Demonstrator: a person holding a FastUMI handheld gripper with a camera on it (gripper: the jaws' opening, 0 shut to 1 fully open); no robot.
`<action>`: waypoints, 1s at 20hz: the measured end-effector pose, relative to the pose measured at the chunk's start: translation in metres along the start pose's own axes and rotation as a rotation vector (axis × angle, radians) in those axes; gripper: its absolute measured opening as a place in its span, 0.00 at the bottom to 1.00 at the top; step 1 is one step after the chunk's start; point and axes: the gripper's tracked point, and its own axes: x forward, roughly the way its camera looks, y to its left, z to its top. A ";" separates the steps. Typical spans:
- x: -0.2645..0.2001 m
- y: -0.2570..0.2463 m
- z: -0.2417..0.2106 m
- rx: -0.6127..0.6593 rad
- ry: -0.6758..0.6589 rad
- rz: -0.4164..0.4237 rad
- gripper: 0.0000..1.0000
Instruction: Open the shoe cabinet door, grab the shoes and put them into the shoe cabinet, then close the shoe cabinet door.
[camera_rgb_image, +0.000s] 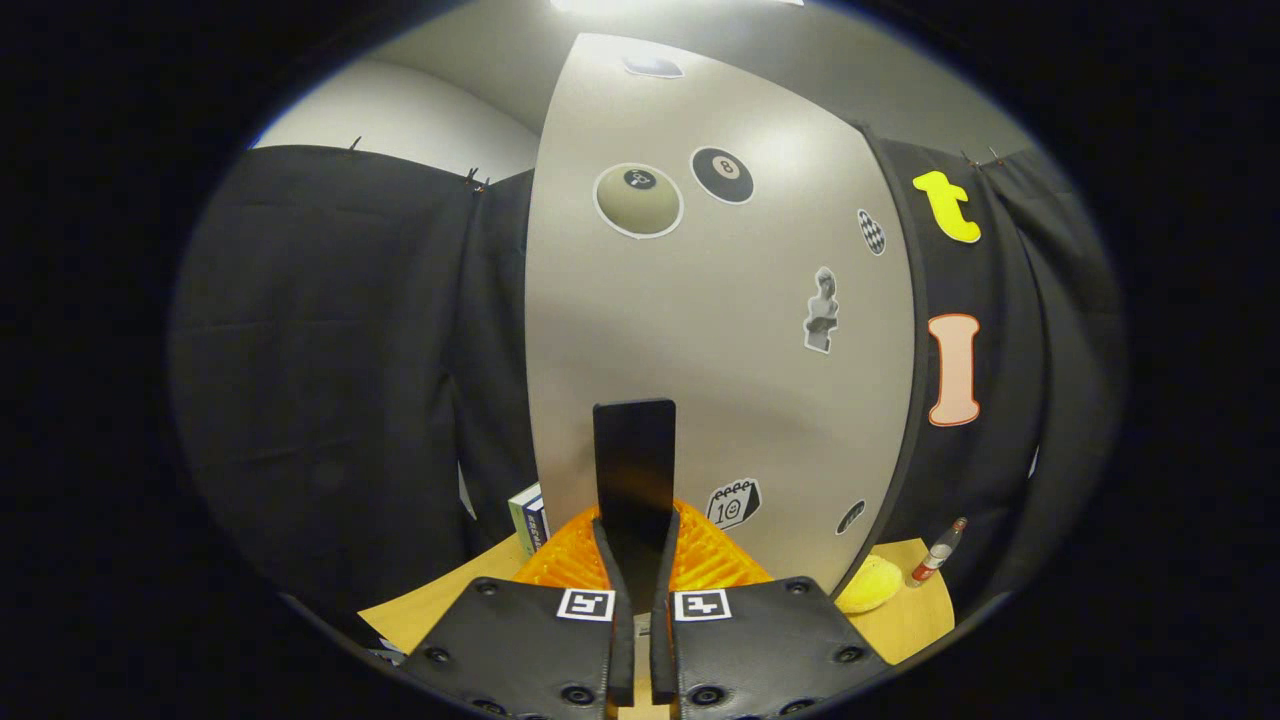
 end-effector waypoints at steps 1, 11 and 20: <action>-0.006 -0.004 -0.002 -0.017 -0.001 0.012 0.08; -0.058 -0.058 -0.009 0.001 0.017 0.092 0.07; -0.093 -0.107 -0.013 0.037 -0.013 0.088 0.07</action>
